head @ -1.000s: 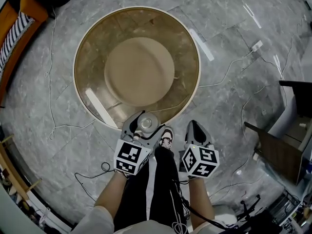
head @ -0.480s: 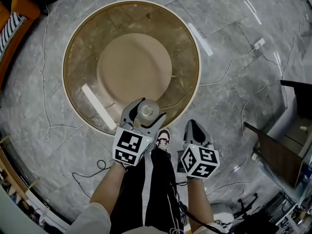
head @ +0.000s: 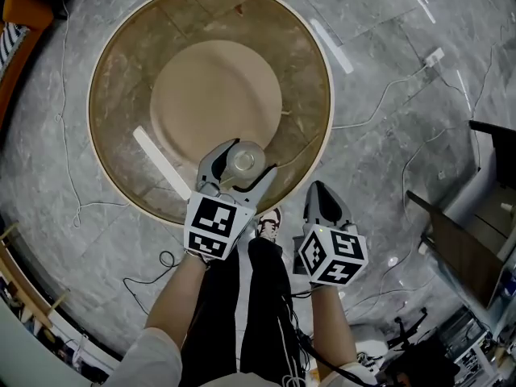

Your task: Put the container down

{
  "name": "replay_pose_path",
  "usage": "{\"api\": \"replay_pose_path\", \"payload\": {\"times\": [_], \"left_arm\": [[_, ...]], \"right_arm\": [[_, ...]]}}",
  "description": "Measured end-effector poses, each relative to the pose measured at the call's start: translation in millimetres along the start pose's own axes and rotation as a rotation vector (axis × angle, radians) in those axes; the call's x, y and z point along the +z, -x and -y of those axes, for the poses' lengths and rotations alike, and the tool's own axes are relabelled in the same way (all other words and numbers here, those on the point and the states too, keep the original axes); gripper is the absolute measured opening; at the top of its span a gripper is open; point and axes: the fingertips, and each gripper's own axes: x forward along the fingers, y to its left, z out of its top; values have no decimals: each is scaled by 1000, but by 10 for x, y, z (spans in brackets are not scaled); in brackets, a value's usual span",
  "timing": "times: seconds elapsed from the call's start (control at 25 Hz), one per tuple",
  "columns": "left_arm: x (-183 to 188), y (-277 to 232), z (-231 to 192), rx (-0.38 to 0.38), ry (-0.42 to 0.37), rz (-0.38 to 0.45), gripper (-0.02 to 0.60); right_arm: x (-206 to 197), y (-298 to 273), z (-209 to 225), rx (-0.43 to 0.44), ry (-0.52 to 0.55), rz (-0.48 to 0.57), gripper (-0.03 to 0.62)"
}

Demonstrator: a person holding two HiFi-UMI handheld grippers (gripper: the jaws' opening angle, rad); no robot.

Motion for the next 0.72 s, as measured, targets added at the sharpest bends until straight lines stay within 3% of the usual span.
{"api": "replay_pose_path", "payload": {"times": [0.72], "left_arm": [[-64, -201, -152, 35, 9, -34, 339]], "right_arm": [[-86, -107, 81, 9, -9, -33, 23]]}}
